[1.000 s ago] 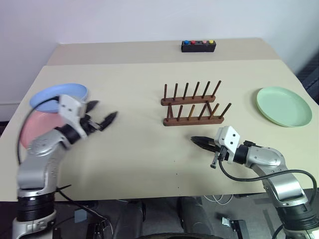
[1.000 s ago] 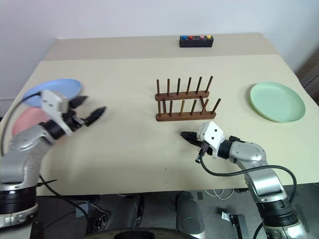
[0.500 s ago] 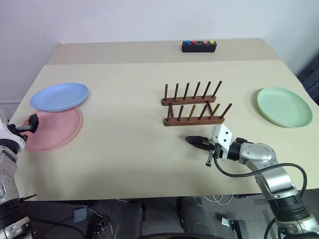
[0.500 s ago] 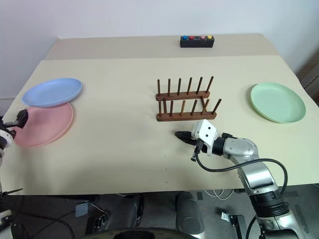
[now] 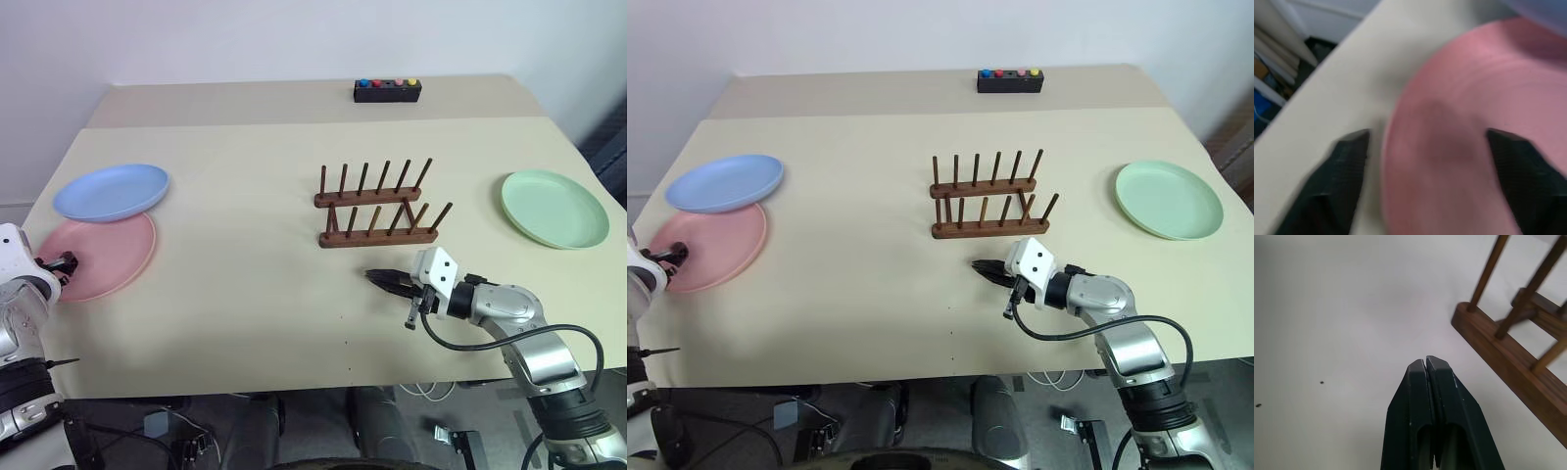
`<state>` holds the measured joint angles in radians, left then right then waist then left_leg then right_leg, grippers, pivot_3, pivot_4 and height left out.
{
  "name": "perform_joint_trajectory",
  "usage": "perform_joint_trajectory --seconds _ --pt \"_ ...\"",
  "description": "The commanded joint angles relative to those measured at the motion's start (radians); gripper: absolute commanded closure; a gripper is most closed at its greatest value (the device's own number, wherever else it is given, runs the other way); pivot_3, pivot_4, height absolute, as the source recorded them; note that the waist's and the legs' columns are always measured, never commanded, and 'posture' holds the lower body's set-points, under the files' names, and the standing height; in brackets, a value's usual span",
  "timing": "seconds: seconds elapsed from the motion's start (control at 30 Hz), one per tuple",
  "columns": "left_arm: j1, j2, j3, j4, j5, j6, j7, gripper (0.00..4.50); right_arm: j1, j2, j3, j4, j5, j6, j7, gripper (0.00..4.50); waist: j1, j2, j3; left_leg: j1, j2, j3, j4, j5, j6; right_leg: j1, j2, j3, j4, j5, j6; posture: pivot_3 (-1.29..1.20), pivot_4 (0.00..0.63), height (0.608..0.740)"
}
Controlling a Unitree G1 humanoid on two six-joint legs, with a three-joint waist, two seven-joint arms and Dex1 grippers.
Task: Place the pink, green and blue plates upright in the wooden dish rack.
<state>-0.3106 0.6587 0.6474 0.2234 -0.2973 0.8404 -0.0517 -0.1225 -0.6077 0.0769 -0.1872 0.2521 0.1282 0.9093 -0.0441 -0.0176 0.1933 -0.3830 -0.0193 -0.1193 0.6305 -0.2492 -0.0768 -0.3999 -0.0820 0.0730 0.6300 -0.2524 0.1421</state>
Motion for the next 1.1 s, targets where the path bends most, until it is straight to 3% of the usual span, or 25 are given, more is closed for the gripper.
perform_joint_trajectory --seconds 0.03,0.13,0.5,0.87,0.97,1.1 --pt "-0.006 0.011 0.052 -0.006 -0.018 0.026 0.017 2.98 0.007 -0.006 -0.024 -0.034 0.007 -0.018 -0.005 4.50 0.001 0.000 0.000 0.000 0.000 0.000 0.000 0.000 0.000 0.000 0.000 0.000 0.000 0.000 0.000 0.00 0.150 0.740" --pt "0.004 0.013 0.058 -0.009 -0.020 0.027 0.020 4.45 0.006 -0.006 -0.024 -0.030 0.007 -0.020 -0.003 4.50 0.002 0.000 0.000 0.000 0.000 0.000 0.000 0.000 0.000 0.000 0.000 0.000 0.000 0.000 0.000 0.00 0.150 0.740" --pt "0.166 0.008 0.040 -0.152 -0.092 0.015 -0.149 4.45 -0.019 0.001 -0.011 -0.008 0.004 -0.026 0.008 4.50 0.001 0.000 0.000 0.003 0.000 0.001 -0.001 0.000 0.000 0.003 0.000 0.000 0.000 0.000 0.000 0.00 0.150 0.740" --pt "0.453 -0.022 -0.108 -0.444 -0.152 -0.210 -0.486 4.45 -0.033 -0.025 0.003 -0.073 0.024 0.012 0.070 4.50 0.010 0.000 0.000 0.003 0.000 0.001 -0.001 0.000 0.000 0.004 -0.001 0.001 -0.002 -0.002 -0.004 0.00 0.150 0.740" --pt "0.420 -0.043 -0.139 -0.528 -0.184 -0.229 -0.495 4.45 -0.052 -0.031 0.005 -0.110 0.017 0.022 0.074 4.50 0.013 0.000 0.000 0.003 0.000 0.001 0.000 0.000 0.000 0.004 -0.001 0.001 -0.003 -0.002 -0.004 0.00 0.150 0.740" --pt "0.261 -0.067 -0.168 -0.565 -0.187 -0.216 -0.409 4.45 -0.107 -0.032 0.008 -0.154 -0.008 0.019 0.051 4.50 0.027 -0.001 0.000 0.002 0.000 0.001 0.001 0.000 0.000 0.003 -0.001 0.000 -0.002 -0.002 -0.004 0.00 0.150 0.740"
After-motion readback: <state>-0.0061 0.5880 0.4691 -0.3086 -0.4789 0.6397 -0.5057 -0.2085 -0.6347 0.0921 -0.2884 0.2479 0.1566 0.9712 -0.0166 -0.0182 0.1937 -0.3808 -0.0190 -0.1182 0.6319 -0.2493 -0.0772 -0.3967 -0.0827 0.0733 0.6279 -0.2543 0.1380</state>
